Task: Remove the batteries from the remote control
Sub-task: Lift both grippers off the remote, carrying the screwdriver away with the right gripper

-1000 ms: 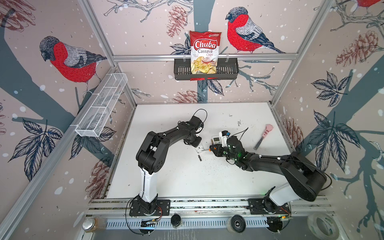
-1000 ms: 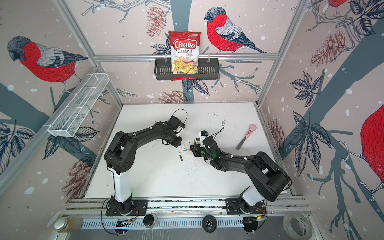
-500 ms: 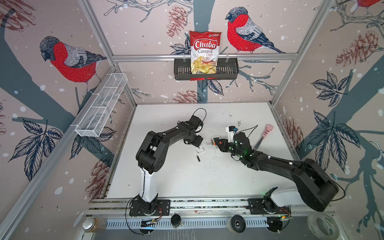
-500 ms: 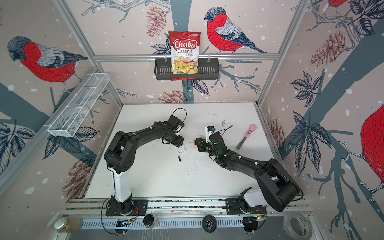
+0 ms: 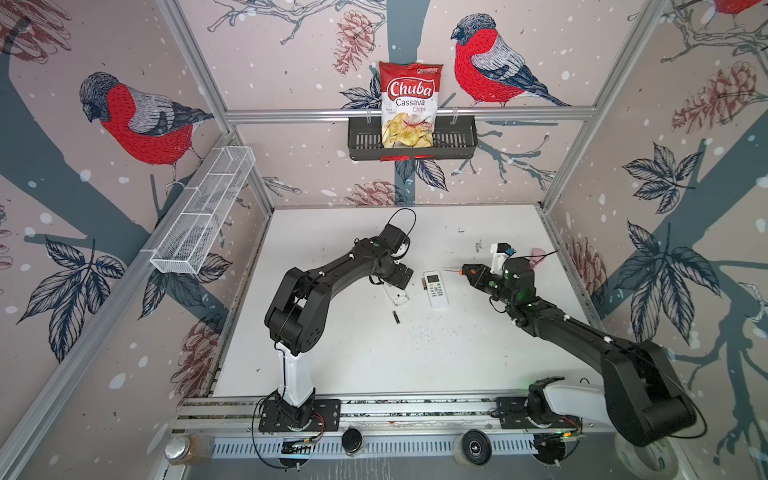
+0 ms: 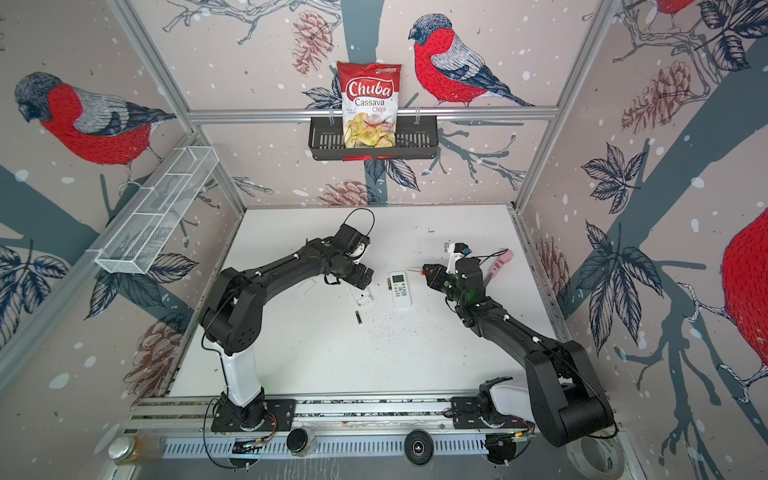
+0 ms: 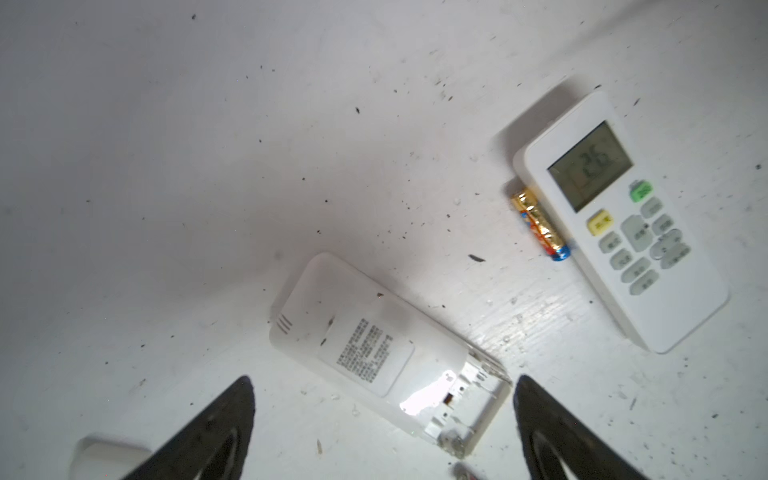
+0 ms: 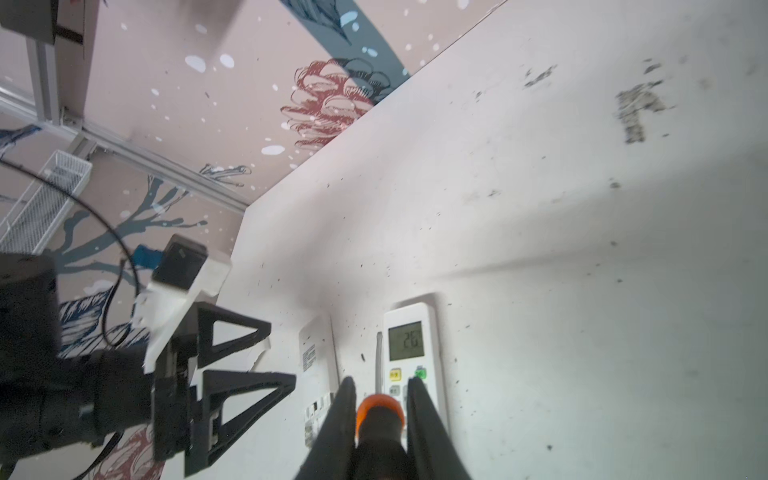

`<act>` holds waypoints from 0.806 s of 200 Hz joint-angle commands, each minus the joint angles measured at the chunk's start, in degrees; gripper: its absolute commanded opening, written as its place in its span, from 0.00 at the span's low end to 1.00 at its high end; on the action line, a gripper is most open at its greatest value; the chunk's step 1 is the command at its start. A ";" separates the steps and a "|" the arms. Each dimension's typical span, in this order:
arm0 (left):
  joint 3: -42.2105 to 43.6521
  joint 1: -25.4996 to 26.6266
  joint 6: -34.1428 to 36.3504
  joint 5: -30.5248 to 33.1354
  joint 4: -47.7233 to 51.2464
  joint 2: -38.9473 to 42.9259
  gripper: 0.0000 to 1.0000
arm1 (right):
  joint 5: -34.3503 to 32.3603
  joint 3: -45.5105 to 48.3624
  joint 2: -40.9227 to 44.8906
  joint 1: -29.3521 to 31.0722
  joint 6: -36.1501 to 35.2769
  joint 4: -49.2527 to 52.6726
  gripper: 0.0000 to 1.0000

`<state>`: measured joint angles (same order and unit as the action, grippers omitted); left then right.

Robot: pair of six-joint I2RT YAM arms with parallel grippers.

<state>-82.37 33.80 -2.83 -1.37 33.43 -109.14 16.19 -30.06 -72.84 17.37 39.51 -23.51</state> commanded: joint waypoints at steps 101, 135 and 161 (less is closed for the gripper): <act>-4.01 5.69 -4.14 3.42 -3.17 -1.75 0.96 | 12.52 1.20 -13.55 -8.99 5.93 -9.87 0.08; -4.78 6.53 -4.61 2.89 -3.71 -2.32 0.96 | 15.82 0.77 -19.62 -9.19 8.12 -15.08 0.11; -4.14 6.72 -4.74 2.41 -4.49 -2.39 0.96 | 16.85 0.78 -22.64 -9.15 8.68 -17.48 0.19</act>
<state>-86.63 40.38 -7.05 1.50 30.52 -111.35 30.87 -29.34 -93.67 8.21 46.85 -36.71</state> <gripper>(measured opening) 0.961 0.222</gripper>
